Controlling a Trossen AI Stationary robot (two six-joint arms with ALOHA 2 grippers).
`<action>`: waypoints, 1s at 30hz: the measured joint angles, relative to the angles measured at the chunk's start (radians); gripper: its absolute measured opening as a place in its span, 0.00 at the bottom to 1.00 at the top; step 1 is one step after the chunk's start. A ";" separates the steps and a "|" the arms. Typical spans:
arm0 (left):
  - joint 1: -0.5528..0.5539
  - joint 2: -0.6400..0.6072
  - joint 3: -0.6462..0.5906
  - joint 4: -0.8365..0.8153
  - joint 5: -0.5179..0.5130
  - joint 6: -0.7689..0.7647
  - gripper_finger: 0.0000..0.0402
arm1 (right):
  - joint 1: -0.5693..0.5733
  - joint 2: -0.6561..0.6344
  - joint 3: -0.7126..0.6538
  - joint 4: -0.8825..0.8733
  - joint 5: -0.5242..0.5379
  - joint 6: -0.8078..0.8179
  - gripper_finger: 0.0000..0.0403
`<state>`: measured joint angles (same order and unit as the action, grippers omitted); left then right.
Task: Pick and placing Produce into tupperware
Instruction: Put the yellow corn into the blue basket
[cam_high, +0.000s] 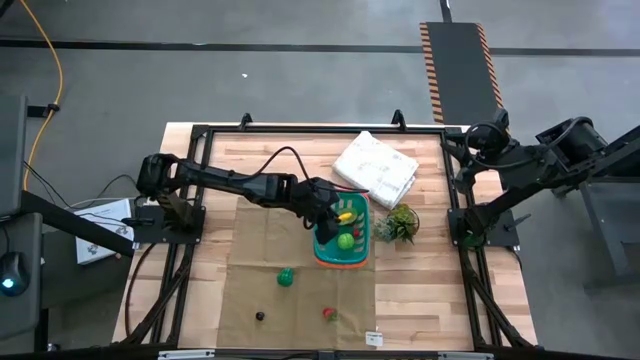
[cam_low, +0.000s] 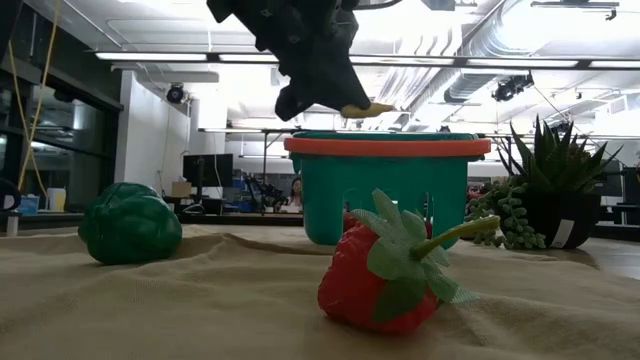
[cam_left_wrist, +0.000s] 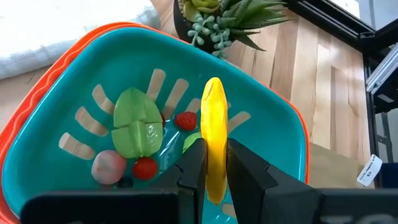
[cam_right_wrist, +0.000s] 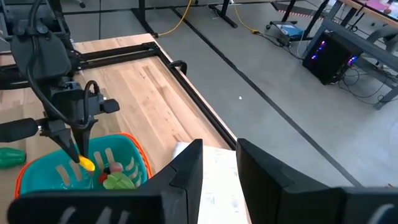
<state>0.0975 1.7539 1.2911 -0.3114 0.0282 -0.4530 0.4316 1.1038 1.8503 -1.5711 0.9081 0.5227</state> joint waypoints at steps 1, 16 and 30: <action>0.000 0.000 0.000 0.000 -0.002 0.000 0.12 | 0.000 0.000 0.000 0.000 0.000 -0.002 0.22; 0.000 0.074 -0.002 0.014 0.030 -0.008 0.12 | 0.000 0.000 0.000 0.000 0.000 -0.031 0.22; 0.000 0.112 0.001 0.040 0.032 0.000 0.12 | 0.000 0.000 0.000 0.000 0.000 -0.038 0.22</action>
<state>0.0978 1.8657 1.2923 -0.2719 0.0597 -0.4534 0.4316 1.1038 1.8500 -1.5711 0.9085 0.4850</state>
